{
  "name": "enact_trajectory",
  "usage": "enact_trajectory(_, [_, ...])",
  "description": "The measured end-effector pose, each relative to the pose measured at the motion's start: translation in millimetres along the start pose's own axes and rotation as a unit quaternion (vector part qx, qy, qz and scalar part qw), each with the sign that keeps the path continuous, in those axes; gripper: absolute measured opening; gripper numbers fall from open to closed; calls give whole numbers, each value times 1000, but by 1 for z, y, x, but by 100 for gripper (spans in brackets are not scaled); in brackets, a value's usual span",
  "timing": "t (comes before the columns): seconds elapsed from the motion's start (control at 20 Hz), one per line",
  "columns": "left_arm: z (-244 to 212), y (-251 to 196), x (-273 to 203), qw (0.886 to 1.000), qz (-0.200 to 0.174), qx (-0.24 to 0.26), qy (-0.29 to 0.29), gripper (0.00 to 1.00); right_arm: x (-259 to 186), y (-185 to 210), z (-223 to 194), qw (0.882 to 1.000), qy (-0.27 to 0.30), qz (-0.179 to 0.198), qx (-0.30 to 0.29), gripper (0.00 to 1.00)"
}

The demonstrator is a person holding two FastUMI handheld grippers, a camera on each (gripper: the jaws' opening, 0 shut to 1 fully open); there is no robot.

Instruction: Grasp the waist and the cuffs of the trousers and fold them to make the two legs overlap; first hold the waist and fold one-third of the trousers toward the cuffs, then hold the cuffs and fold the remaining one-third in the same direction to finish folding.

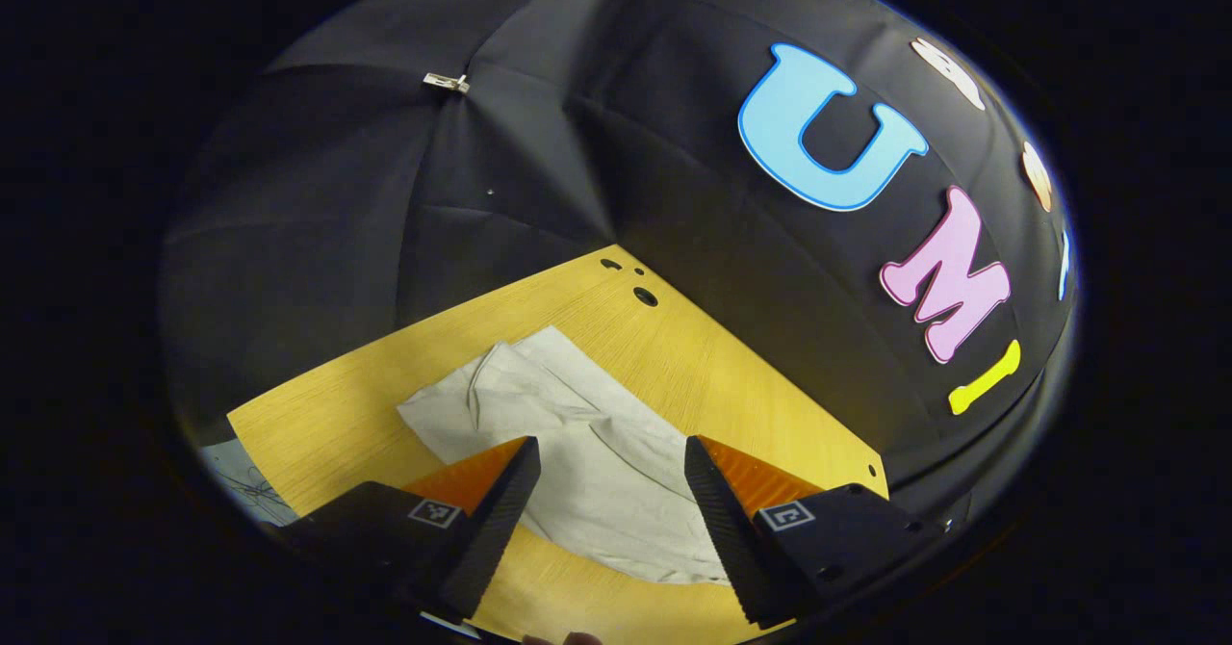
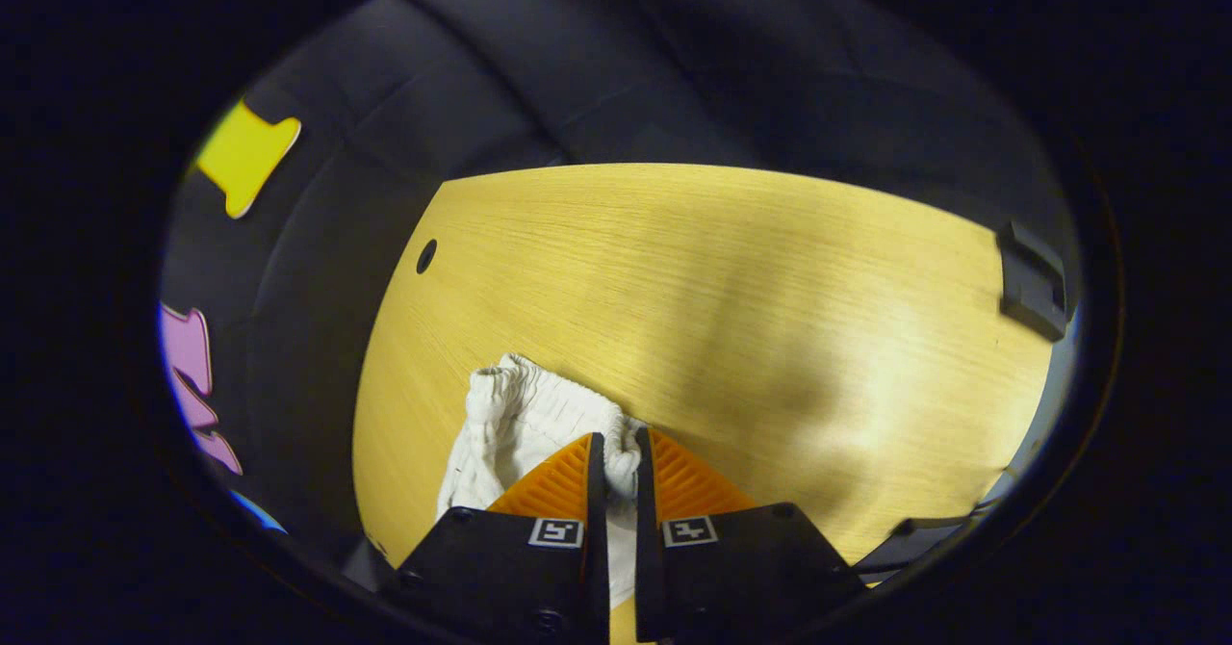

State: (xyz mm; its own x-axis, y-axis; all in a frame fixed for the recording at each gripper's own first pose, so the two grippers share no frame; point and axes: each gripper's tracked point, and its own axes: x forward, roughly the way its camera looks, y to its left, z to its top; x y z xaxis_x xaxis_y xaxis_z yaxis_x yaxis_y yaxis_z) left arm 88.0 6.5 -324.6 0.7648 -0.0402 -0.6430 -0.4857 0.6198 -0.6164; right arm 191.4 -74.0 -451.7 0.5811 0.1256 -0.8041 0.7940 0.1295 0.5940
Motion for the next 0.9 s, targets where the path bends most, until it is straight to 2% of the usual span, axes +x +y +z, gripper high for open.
enact_trajectory(0.05, [-3, 1, 0, 1000, 8, -1, 6, 92, -1, 1, 0, 1000, -1, 9, 11, 14])
enact_trajectory(0.1, [-6, 1, -2, 1000, 21, -4, 9, 96, -2, 0, -1, 1000, 1, 17, 11, 15])
enact_trajectory(0.25, [-10, 8, -8, 998, 56, -19, 16, 96, -8, 2, 0, 999, -3, 37, 15, 15])
enact_trajectory(0.45, [-36, 41, -1, 992, 100, -43, 62, 96, -15, 7, 3, 999, -9, 43, 15, 15])
enact_trajectory(0.6, [-49, 67, 10, 986, 135, -26, 95, 96, -25, 14, 4, 998, -23, 49, 13, 15])
enact_trajectory(0.75, [-56, 73, 28, 983, 140, -22, 118, 96, -34, 25, -2, 998, -30, 58, 12, 15])
enact_trajectory(0.85, [-50, 69, 42, 985, 132, -26, 111, 96, -38, 32, -2, 997, -37, 65, 10, 14])
enact_trajectory(0.9, [-47, 66, 49, 985, 127, -28, 113, 93, -39, 30, -1, 997, -42, 66, 7, 15])
